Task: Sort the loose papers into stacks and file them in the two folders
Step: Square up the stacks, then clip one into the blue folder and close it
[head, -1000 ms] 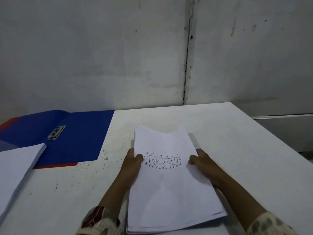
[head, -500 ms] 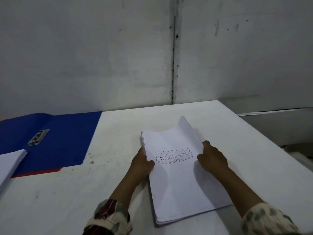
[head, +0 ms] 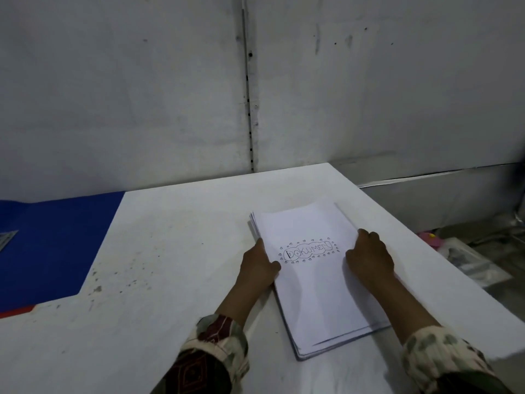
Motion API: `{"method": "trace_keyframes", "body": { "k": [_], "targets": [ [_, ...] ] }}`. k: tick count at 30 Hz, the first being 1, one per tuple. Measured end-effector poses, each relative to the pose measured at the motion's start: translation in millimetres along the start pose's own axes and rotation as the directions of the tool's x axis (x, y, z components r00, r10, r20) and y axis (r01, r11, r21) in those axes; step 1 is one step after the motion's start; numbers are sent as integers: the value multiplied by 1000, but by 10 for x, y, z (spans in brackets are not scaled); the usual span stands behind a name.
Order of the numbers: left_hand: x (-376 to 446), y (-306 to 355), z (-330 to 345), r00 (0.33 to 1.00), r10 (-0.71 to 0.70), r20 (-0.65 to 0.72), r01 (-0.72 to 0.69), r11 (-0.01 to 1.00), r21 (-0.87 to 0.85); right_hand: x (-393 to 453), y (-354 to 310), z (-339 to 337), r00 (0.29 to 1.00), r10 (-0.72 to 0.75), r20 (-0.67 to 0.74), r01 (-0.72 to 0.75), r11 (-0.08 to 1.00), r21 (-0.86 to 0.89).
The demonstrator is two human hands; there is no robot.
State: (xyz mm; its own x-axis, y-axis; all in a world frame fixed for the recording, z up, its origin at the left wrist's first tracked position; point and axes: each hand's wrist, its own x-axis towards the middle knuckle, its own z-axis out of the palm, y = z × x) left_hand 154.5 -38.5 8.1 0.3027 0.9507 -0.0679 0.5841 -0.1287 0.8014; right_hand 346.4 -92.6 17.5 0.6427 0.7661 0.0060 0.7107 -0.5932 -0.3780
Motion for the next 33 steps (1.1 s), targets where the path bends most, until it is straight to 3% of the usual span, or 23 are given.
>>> {"method": "trace_keyframes", "body": {
  "k": [7, 10, 15, 21, 28, 33],
  "targets": [
    [90, 47, 39, 1000, 26, -3, -26, 998, 51, 22, -7, 60, 992, -86, -89, 56, 952, -300],
    [110, -3, 1, 999, 3, -32, 1, 994, 110, -27, -63, 106, 986, -140, -92, 102, 936, -336],
    [37, -172, -336, 993, 4, -121, 22, 977, 211, -210, -390, 200, 950, -312, -21, 304, 936, -177],
    [-335, -759, -1067, 950, 82, -302, 67, 890, 451, -610, -1153, 476, 830, -540, 143, 540, 841, 40],
    [-694, -1449, -1761, 879, 80, -470, 177, 861, 478, -1083, -1848, 858, 706, -664, 247, 644, 747, 167],
    [-807, -1883, -2228, 847, -2, -532, 351, 754, 556, -1442, -2300, 1139, 638, -740, 214, 698, 673, 246]
  ]
}}
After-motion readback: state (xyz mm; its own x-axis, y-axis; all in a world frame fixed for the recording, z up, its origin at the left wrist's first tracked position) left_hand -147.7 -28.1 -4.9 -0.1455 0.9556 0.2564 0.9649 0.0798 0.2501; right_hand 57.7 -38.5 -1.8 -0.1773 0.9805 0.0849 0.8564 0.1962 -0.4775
